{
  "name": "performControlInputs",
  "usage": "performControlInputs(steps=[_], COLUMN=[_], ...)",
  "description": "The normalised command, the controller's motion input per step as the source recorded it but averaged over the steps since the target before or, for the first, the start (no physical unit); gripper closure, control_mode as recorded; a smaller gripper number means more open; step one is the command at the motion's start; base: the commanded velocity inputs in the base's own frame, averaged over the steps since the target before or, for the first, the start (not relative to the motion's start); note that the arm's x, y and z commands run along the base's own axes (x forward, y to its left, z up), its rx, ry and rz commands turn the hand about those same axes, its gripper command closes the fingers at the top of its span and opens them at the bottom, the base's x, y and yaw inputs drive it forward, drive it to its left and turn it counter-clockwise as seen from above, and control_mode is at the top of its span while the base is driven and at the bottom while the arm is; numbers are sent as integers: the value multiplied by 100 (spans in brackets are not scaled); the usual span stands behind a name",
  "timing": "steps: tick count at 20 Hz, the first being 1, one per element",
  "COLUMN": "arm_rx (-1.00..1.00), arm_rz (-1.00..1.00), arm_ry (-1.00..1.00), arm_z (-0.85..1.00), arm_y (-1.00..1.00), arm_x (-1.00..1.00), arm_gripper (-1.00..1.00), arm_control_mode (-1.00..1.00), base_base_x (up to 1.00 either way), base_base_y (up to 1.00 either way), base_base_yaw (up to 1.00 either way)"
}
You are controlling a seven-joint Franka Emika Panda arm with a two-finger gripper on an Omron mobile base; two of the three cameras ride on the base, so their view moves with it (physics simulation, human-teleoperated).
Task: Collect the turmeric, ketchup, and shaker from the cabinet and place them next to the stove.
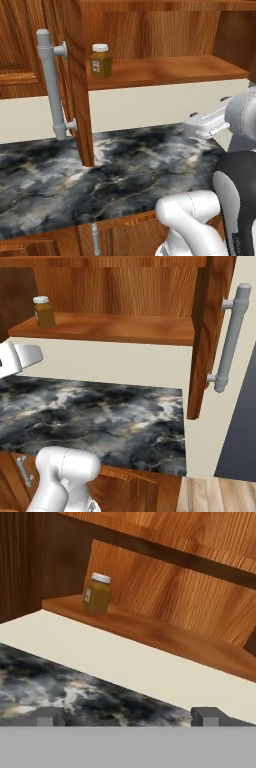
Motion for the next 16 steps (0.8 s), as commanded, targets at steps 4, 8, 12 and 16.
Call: performControlInputs(steps=[4, 8, 12, 16], arm_rx=[13, 17, 14, 8], arm_rz=[20, 6, 0, 0], arm_ry=[0, 2, 3, 2], arm_z=[40, 37, 19, 7], arm_y=[0, 5, 20, 11], arm_x=[6, 13, 23, 33], arm_gripper=[-100, -100, -100, -100], arm_control_mode=[-100, -100, -100, -100], base_base_x=[0, 0, 0, 0], base_base_y=[0, 0, 0, 0], base_base_yaw=[0, 0, 0, 0])
